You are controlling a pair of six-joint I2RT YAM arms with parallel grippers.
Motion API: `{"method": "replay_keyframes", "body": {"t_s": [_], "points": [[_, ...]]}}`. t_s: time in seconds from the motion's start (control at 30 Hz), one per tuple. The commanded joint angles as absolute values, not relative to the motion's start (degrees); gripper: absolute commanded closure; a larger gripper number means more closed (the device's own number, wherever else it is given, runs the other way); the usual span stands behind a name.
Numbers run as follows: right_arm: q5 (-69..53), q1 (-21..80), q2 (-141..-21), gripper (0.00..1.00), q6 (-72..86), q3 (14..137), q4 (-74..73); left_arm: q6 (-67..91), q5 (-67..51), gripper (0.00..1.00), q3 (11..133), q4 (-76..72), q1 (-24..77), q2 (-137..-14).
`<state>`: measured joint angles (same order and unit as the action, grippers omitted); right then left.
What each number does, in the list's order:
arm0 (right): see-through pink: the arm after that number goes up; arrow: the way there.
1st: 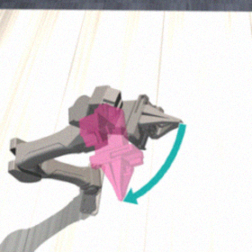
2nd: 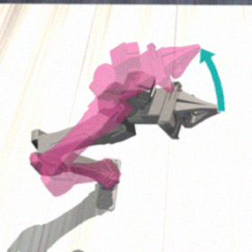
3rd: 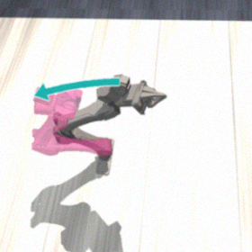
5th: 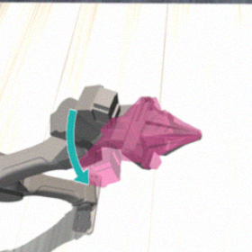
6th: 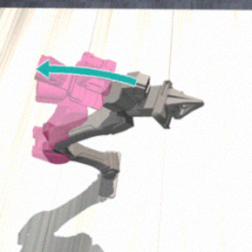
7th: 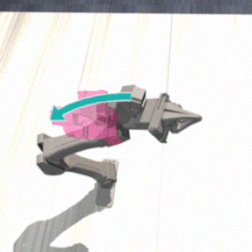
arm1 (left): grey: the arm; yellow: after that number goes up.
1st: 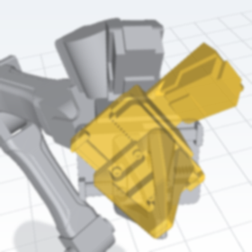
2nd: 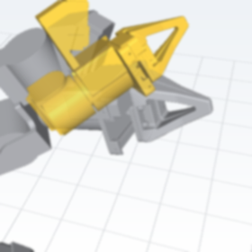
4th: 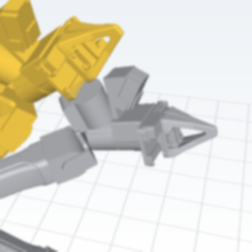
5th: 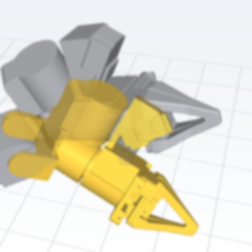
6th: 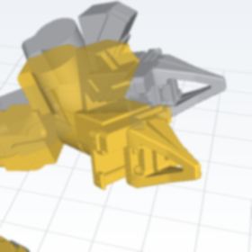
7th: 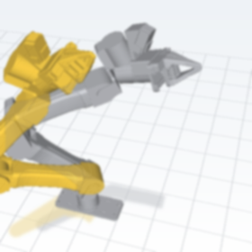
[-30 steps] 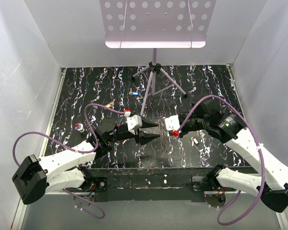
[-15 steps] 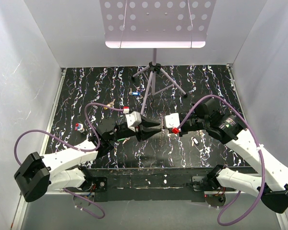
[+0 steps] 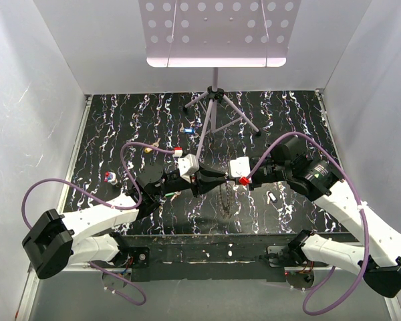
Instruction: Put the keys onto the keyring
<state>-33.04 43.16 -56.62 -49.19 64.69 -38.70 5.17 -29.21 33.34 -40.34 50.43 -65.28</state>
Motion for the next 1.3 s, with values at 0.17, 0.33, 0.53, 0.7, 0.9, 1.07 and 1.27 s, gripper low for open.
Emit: {"method": "replay_keyframes", "body": {"t_s": [0.17,0.33,0.53,0.7,0.9,1.07,1.27], "points": [[-34.10,43.42,-55.55,0.99,-47.81,65.21,-35.07,5.62,-30.06,0.88,35.59,-41.22,50.89,-65.39],[-33.58,43.42,-55.81,0.99,-47.46,65.21,-34.89,5.27,-29.62,0.84,35.24,-41.13,50.89,-65.13],[-33.58,43.42,-55.81,0.99,-47.20,65.39,-34.72,5.19,-29.44,0.82,34.81,-40.87,50.89,-64.95],[-33.40,43.42,-55.72,0.99,-46.93,65.39,-34.72,5.19,-29.44,0.81,34.63,-40.78,50.98,-64.86],[-32.87,43.33,-55.90,0.99,-46.58,65.57,-34.72,5.45,-29.44,0.81,34.01,-41.13,50.89,-64.69],[-32.52,43.33,-56.07,0.99,-46.14,65.65,-34.63,5.36,-29.36,0.77,33.31,-41.75,50.89,-64.16],[-32.26,43.33,-56.34,0.99,-45.97,65.92,-34.72,5.27,-29.71,0.77,32.87,-41.84,50.89,-64.07]]}}
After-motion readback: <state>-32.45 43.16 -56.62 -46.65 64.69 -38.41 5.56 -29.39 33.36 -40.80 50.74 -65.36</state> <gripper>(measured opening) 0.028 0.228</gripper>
